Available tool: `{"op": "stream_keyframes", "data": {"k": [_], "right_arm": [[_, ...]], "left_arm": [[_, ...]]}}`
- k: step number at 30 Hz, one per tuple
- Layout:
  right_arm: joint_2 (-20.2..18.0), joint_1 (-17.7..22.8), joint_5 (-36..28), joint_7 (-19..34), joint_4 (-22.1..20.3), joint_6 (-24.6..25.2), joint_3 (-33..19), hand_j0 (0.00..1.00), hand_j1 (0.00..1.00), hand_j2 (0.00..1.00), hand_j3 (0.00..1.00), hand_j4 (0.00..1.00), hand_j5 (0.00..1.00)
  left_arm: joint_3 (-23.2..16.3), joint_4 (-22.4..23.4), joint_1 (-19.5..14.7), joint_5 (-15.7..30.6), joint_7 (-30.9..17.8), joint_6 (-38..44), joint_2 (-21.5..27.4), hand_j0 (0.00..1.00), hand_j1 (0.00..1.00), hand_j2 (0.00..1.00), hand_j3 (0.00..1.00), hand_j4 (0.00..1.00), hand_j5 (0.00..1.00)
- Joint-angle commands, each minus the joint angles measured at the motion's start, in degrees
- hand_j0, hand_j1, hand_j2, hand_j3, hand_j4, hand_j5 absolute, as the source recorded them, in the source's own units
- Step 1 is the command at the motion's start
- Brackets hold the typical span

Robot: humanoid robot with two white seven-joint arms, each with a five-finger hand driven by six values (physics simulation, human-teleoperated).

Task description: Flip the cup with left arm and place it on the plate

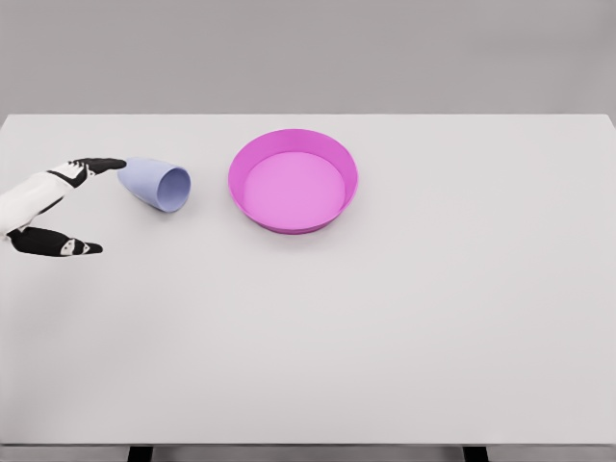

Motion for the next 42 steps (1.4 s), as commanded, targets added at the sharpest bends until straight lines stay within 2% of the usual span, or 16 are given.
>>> {"op": "stream_keyframes", "data": {"k": [1,6,8,12,15,17,20,22,25,29,32,34,42], "right_arm": [[0.0,-0.1,0.0,0.1,-0.2,0.0,0.0,1.00,1.00,1.00,1.00,1.00,1.00],[0.0,0.0,0.0,0.1,0.0,0.0,-0.1,1.00,1.00,1.00,1.00,1.00,1.00],[0.0,0.0,0.0,0.1,0.0,0.1,-0.1,1.00,1.00,1.00,1.00,1.00,1.00],[0.0,0.0,0.0,0.1,0.0,0.0,-0.1,1.00,1.00,1.00,1.00,1.00,1.00],[0.0,0.0,0.0,0.1,0.0,0.0,-0.1,1.00,1.00,1.00,1.00,1.00,1.00],[0.0,0.0,0.0,0.1,0.0,0.0,-0.1,1.00,1.00,1.00,1.00,1.00,1.00],[0.0,0.0,0.0,0.1,0.0,0.0,-0.1,1.00,1.00,1.00,1.00,1.00,1.00],[0.0,0.0,0.0,0.1,0.0,0.0,-0.1,1.00,1.00,1.00,1.00,1.00,1.00],[0.0,0.0,0.0,0.1,0.0,0.0,-0.1,1.00,1.00,1.00,1.00,1.00,1.00],[0.0,0.0,0.0,0.1,0.0,0.0,-0.1,1.00,1.00,1.00,1.00,1.00,1.00],[0.0,0.0,0.0,0.1,0.0,0.0,-0.1,1.00,1.00,1.00,1.00,1.00,1.00],[0.0,0.0,0.0,0.1,0.0,0.1,-0.1,1.00,1.00,1.00,1.00,1.00,1.00],[0.0,0.0,0.0,0.1,0.0,0.0,-0.1,1.00,1.00,1.00,1.00,1.00,1.00]], "left_arm": [[-0.3,-1.4,0.0,0.5,0.0,0.1,0.1,1.00,1.00,1.00,1.00,1.00,1.00],[-0.1,-2.2,0.1,0.1,-4.8,0.1,-1.1,1.00,1.00,1.00,1.00,1.00,1.00],[0.6,-2.0,-0.8,-4.2,-5.9,0.1,-2.3,1.00,1.00,1.00,1.00,1.00,1.00],[0.3,0.4,-5.3,-11.4,-5.9,0.1,-4.6,1.00,1.00,1.00,1.00,1.00,1.00],[-0.3,5.6,-9.5,-14.7,-6.2,0.1,-7.1,1.00,1.00,1.00,1.00,1.00,1.00],[-0.8,5.7,-10.1,-16.0,-6.3,0.1,-8.3,1.00,1.00,1.00,1.00,1.00,1.00],[-2.1,6.1,-11.9,-20.8,-6.7,0.1,-9.8,1.00,1.00,1.00,1.00,1.00,1.00],[-5.0,9.5,-15.8,-21.0,-6.7,0.1,-10.0,1.00,1.00,1.00,1.00,1.00,1.00],[-5.6,15.2,-19.7,-20.8,-6.6,0.1,-10.0,1.00,1.00,1.00,1.00,1.00,1.00],[-12.4,19.1,-24.9,-20.9,-6.6,0.1,-10.1,1.00,1.00,1.00,1.00,1.00,1.00],[-13.1,20.2,-25.4,-21.2,-6.7,0.1,-10.3,1.00,1.00,1.00,1.00,1.00,1.00],[-15.1,20.2,-26.8,-22.3,-6.7,0.1,-10.8,1.00,1.00,1.00,1.00,1.00,1.00],[-15.2,24.6,-28.6,-23.6,-6.7,0.1,-11.4,1.00,1.00,1.00,1.00,1.00,1.00]]}}
